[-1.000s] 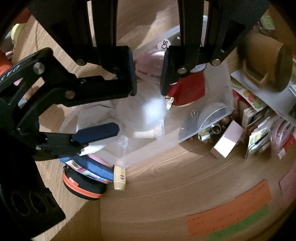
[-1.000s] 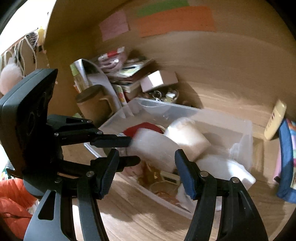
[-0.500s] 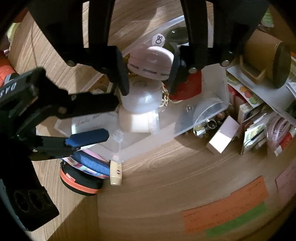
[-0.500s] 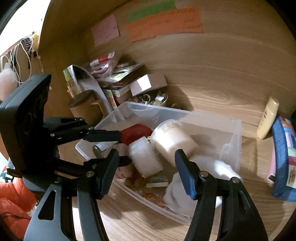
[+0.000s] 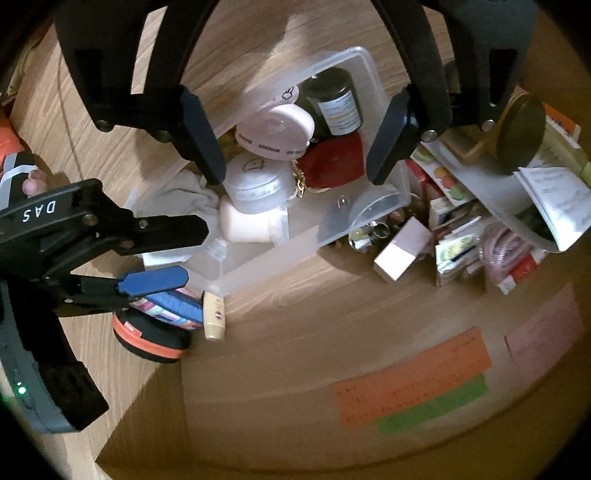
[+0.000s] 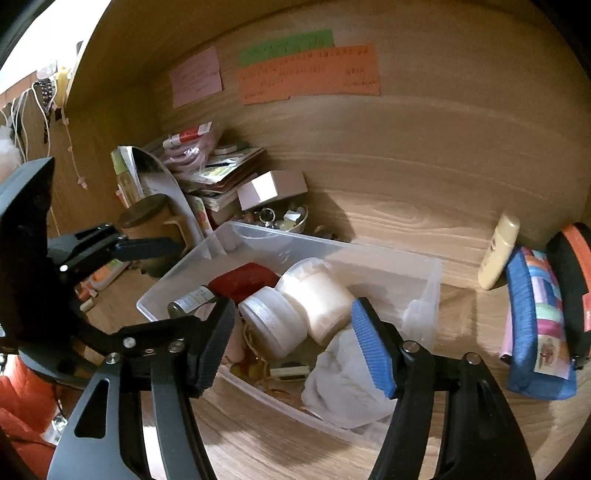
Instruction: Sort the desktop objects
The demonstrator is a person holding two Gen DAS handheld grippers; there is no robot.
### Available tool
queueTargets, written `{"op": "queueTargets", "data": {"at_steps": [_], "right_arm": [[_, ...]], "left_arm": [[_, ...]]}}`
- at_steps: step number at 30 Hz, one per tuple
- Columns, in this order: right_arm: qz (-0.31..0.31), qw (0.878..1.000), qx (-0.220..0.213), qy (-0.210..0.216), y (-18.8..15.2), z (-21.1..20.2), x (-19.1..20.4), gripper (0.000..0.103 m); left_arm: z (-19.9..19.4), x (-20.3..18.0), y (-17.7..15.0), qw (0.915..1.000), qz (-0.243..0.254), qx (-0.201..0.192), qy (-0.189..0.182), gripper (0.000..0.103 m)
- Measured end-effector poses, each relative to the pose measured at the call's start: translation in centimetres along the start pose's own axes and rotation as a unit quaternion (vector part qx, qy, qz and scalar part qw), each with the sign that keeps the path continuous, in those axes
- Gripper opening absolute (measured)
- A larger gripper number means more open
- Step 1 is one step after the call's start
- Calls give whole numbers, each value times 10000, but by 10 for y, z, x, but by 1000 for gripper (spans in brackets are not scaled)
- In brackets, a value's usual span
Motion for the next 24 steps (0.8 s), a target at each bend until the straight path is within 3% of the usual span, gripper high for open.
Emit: {"op": "queueTargets", "data": {"at_steps": [4, 9, 15, 22, 24], "right_arm": [[55, 9999, -88, -135, -4, -12, 5, 70], [97, 9984, -316, -464, -12, -34, 12, 83], [161, 9952, -547, -801, -24, -59, 20, 86], [40, 9892, -767, -1251, -36, -82, 34, 90], [54, 9871, -844, -1361, -40, -88, 37, 98]], "left_arm": [[-16, 5, -5, 9997, -95, -149, 160, 93], [-34, 12, -10, 9988, -331, -238, 258, 96], [-57, 16, -21, 9964, -686, -344, 361, 98], [-93, 7, -32, 9929, -888, -725, 316, 102], [-103, 6, -34, 9906, -988, -836, 438, 102]]}}
Point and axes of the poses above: each gripper's, at about its wrist camera, not at the fingertips, and z roughly the way its jaws point, x to its left, y to its top, the point moved 6 cm from there along z, roughly the way its jaws point, and after that the axes turned 10 degrees about x, right-handed, at the moved point
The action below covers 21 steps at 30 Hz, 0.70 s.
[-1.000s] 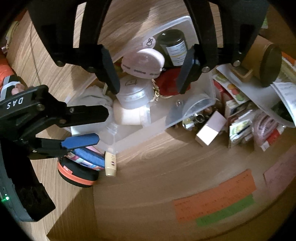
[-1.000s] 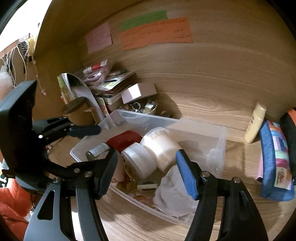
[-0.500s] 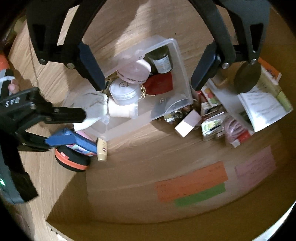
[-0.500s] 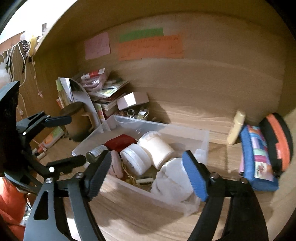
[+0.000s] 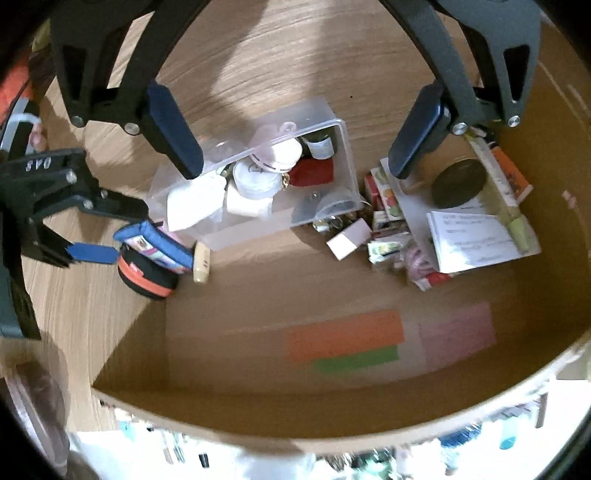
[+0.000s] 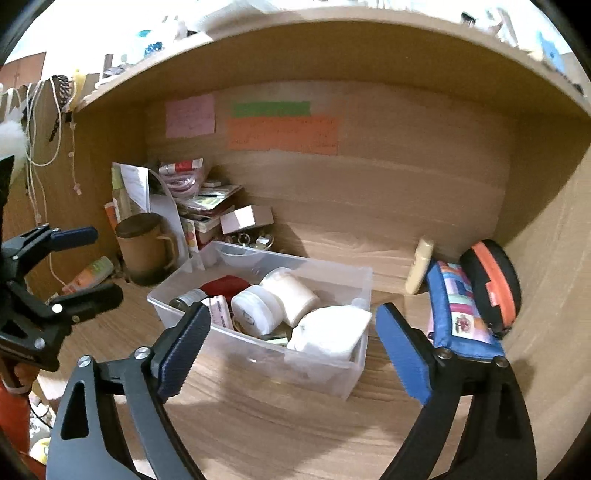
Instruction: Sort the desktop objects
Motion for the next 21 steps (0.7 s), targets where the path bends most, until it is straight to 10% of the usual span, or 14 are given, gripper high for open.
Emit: {"op": "queueTargets", "data": {"at_steps": [7, 21], "right_arm": [[34, 9989, -327, -338, -9, -27, 14, 103], [408, 9977, -273, -474, -25, -38, 13, 103]], "left_arm": [[-25, -1, -8, 9974, -273, -278, 600, 103], [-17, 17, -27, 9945, -864, -74, 594, 103]]}}
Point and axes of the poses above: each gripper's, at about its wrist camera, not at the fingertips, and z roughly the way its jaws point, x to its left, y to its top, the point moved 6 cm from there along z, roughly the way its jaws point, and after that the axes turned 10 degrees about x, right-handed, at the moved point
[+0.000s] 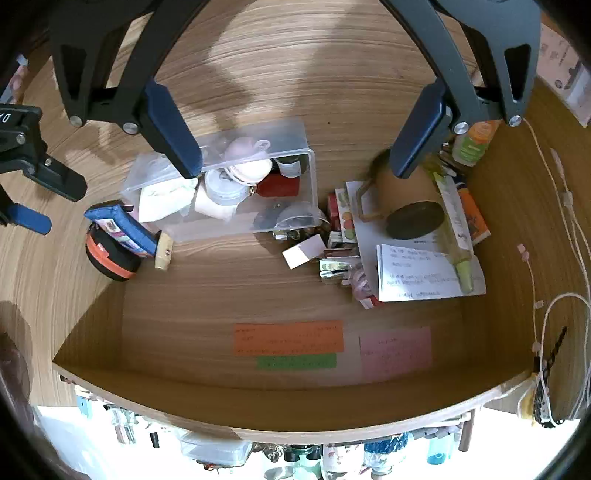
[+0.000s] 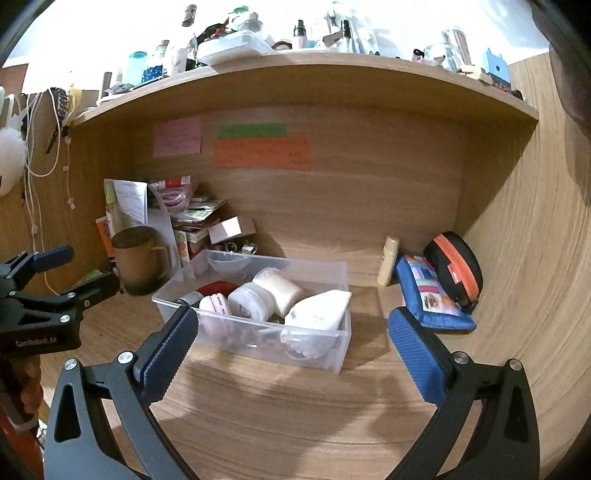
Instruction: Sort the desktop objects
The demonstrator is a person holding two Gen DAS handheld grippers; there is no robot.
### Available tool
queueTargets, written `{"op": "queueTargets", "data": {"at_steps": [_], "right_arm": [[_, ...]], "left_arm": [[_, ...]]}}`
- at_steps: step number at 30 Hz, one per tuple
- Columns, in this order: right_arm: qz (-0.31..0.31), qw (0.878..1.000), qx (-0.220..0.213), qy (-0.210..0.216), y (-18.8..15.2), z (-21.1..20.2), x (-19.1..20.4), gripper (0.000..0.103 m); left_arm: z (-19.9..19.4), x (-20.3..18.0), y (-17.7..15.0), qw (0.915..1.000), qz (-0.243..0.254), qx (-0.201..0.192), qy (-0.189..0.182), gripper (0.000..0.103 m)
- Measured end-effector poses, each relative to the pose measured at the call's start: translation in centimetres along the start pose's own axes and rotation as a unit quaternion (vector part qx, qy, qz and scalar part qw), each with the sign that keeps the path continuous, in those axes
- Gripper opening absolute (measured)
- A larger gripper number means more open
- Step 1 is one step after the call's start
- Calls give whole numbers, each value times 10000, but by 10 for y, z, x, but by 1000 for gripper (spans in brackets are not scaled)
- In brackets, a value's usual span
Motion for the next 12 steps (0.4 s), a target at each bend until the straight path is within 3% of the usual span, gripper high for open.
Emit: {"op": "queueTargets", "data": {"at_steps": [12], "right_arm": [[30, 9997, 101, 205, 2, 15, 5, 103]], "left_arm": [[10, -12, 5, 9998, 104, 52, -169, 103]]}}
Point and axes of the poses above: each gripper's, at about its wrist camera, not at the fingertips, and z roughly the way its jaws point, x to its left, y to its top, the point moved 6 cm from there along z, roughly the way its jaws point, and after that the axes turned 10 degrees about x, right-handed, at the moved point
